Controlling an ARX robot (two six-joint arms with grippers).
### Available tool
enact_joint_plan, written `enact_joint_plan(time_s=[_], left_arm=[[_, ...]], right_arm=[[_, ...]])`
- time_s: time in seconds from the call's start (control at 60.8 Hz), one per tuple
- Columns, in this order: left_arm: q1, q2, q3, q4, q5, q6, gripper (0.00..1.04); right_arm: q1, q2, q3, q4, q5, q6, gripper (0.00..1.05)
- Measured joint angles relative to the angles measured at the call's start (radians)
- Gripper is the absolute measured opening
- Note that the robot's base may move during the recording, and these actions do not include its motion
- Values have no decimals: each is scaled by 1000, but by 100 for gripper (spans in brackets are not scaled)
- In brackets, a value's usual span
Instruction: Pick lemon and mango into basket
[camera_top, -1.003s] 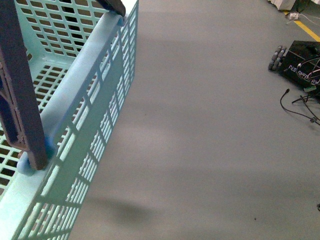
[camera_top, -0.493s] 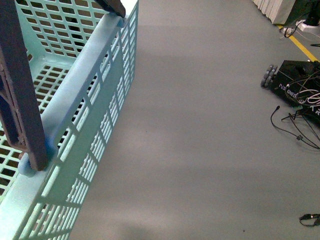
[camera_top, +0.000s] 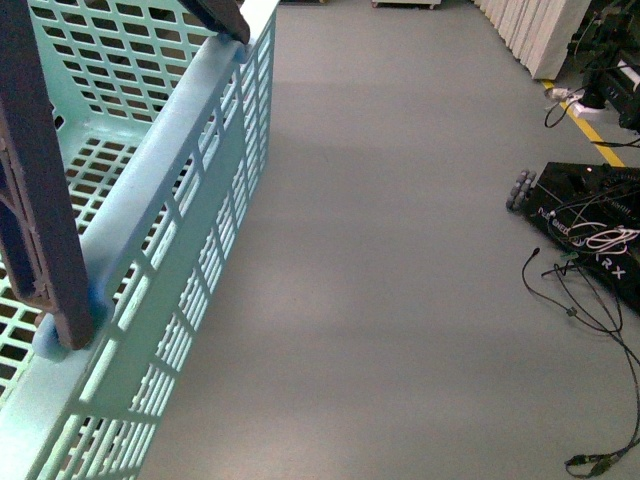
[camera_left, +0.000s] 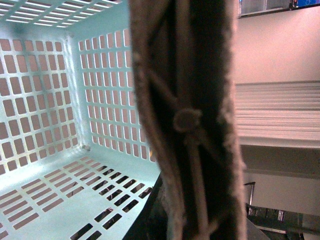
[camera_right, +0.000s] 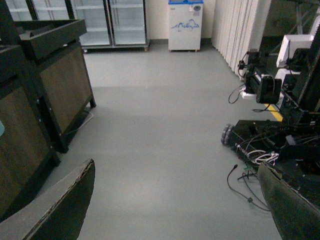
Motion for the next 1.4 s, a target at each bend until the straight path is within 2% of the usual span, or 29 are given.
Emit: enact_joint_plan(time_s=[1.398], left_arm=[[-6, 0, 3, 0, 8, -7, 5]], right_arm=[[0, 0, 0, 0, 3, 0, 96]])
